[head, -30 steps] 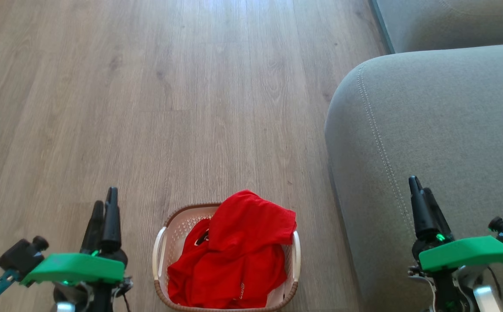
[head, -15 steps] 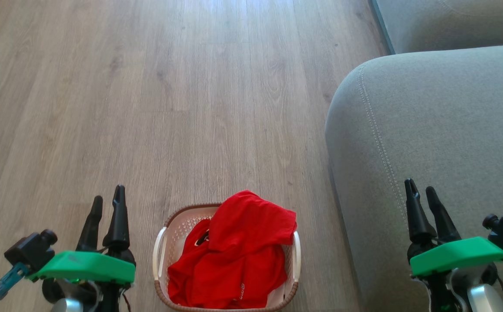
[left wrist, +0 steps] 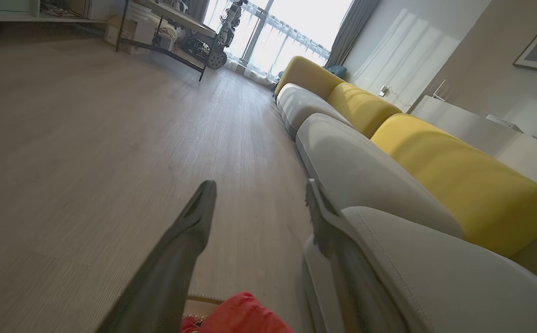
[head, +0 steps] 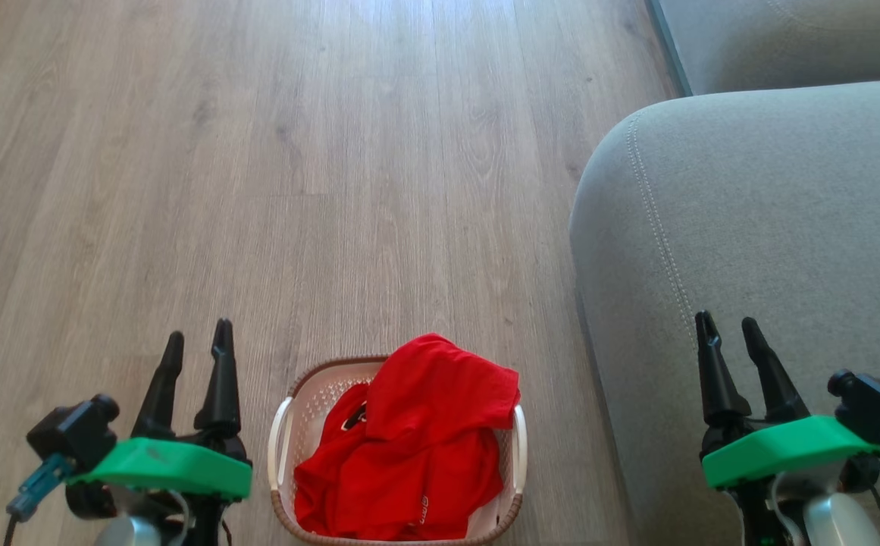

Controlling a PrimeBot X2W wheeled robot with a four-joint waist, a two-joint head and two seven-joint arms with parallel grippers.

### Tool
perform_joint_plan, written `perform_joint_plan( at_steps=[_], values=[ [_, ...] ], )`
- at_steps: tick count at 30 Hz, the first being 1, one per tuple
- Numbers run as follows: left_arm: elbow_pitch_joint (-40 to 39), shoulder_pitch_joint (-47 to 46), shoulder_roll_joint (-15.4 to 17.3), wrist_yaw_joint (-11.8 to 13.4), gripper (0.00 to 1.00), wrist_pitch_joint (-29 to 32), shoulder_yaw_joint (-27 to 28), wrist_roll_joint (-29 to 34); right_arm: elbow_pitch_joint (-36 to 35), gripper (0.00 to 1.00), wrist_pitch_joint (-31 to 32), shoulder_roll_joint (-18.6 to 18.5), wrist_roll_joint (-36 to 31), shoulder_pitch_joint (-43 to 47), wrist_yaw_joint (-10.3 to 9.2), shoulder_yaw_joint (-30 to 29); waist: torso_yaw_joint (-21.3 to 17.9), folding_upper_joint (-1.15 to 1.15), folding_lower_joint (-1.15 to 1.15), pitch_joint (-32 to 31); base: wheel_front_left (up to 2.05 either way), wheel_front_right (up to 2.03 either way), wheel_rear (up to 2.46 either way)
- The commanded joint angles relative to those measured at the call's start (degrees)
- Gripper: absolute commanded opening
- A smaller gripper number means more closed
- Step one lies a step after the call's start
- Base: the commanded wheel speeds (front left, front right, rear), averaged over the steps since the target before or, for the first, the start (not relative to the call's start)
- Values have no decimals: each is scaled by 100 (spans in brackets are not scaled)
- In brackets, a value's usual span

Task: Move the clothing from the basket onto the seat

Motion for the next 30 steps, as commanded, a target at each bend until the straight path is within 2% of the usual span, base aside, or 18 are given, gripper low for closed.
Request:
perform_joint_plan(
  at_steps=[1, 30],
  values=[
    [-233, -295, 83, 27, 100, -87, 109, 189, -237, 100, -110, -20, -185, -157, 35, 111, 1, 0, 0, 3, 0, 0, 0],
    [-540, -338, 97, 30, 100, -589, -6, 2180, -500, 100, -617, 11, -2183, -122, 47, 272, -2, 0, 0, 27, 0, 0, 0]
  ],
)
